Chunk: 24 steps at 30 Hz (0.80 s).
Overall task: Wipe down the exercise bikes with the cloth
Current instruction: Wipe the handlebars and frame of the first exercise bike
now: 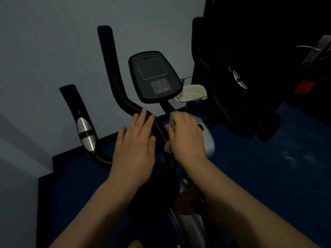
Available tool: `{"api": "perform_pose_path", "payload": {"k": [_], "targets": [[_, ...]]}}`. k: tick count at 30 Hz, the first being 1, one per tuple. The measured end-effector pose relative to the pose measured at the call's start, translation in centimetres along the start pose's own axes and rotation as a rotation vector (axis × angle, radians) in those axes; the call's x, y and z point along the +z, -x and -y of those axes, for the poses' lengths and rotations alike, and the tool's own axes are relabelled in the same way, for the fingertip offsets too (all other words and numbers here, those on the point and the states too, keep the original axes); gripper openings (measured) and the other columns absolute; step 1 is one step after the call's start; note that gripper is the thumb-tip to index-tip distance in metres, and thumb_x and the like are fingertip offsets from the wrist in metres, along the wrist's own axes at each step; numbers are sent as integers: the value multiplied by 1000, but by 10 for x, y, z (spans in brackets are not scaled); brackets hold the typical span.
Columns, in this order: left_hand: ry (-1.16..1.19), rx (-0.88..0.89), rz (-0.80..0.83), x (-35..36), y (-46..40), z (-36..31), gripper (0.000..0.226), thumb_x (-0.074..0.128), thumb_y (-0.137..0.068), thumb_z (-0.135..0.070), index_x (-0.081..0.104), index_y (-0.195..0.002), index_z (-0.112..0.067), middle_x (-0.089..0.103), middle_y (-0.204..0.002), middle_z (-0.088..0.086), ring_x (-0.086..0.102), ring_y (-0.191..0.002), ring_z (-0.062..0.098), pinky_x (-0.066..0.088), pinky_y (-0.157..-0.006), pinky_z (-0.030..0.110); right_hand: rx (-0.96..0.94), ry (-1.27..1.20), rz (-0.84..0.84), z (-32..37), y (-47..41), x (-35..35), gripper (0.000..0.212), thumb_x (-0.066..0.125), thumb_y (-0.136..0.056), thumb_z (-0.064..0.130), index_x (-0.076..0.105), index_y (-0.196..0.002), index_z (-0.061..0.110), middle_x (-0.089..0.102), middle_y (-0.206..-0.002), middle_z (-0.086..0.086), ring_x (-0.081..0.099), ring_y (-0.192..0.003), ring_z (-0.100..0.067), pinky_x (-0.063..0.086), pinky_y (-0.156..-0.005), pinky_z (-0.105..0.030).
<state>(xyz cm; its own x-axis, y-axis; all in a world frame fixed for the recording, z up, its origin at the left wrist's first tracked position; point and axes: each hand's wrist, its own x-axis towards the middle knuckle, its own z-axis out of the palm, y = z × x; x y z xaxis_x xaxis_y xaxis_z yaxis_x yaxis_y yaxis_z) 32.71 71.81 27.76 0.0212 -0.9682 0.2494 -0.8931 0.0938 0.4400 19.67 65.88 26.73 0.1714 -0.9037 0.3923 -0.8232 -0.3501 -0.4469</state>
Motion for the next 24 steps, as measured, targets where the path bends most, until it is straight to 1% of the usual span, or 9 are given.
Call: {"api": "perform_pose_path", "payload": {"k": [2, 5, 7, 9, 11, 13, 16, 20, 24], "targets": [[11, 4, 1, 0, 1, 0, 54, 30, -102, -25, 11, -153, -29, -8, -157, -16, -8, -144, 1, -5, -119, 32, -95, 37, 60, -16, 23, -6, 14, 63, -88, 21, 52, -92, 13, 55, -94, -5, 51, -85, -21, 32, -66, -28], [25, 9, -13, 1, -2, 0, 53, 31, -102, -24, 15, -153, -28, -3, -159, -14, -7, -142, -1, -4, -120, 32, -228, 297, 148, -26, 36, -11, 30, 77, -68, 12, 59, -93, 13, 60, -95, -7, 58, -83, -23, 31, -61, -27], [33, 2, -17, 1, -2, 1, 53, 32, -102, -23, 17, -152, -27, 2, -161, -12, -4, -145, 2, -3, -120, 33, -175, 214, 122, -21, 35, -9, 17, 69, -78, 11, 58, -91, 11, 58, -95, -7, 56, -85, -23, 33, -63, -28], [39, -9, -19, 1, -2, 0, 53, 33, -102, -22, 18, -152, -28, 3, -161, -12, 0, -147, 6, -3, -119, 32, -92, -9, -13, -20, 37, -10, 7, 62, -86, 14, 56, -88, 13, 54, -93, -2, 53, -84, -18, 38, -66, -27], [31, -11, -20, 0, -2, -1, 53, 34, -101, -22, 19, -152, -27, 4, -161, -11, 1, -148, 7, -3, -118, 31, -15, -275, -155, -21, 32, -17, 8, 56, -92, 26, 53, -95, 19, 47, -98, 7, 51, -88, -11, 45, -72, -29], [16, -12, -17, 0, -3, -1, 53, 34, -102, -22, 19, -152, -26, 4, -162, -9, 2, -149, 9, -4, -118, 31, -1, -399, -132, -18, 14, -19, 16, 56, -93, 31, 54, -105, 21, 47, -105, 9, 53, -95, -12, 48, -77, -33], [10, -20, -14, 0, -2, 0, 53, 34, -102, -23, 18, -152, -28, 3, -162, -10, 2, -149, 9, -3, -118, 32, -121, -373, 66, -9, 7, -7, 17, 54, -96, 19, 62, -109, 11, 60, -108, -1, 54, -101, -18, 43, -87, -32], [-14, -24, -17, -1, 1, -1, 53, 33, -102, -24, 18, -152, -28, 4, -162, -9, 5, -149, 11, -2, -118, 33, -173, -355, -17, -22, 26, -3, 12, 53, -95, 11, 63, -102, 13, 59, -99, 1, 44, -93, -8, 33, -77, -20], [-60, -9, -25, 0, 0, -1, 53, 34, -102, -24, 19, -153, -26, 5, -163, -7, 9, -149, 13, -3, -116, 30, -130, -204, 141, -7, -16, 0, 8, 49, -96, 11, 56, -97, 11, 55, -100, -7, 44, -98, -19, 33, -79, -28]]}}
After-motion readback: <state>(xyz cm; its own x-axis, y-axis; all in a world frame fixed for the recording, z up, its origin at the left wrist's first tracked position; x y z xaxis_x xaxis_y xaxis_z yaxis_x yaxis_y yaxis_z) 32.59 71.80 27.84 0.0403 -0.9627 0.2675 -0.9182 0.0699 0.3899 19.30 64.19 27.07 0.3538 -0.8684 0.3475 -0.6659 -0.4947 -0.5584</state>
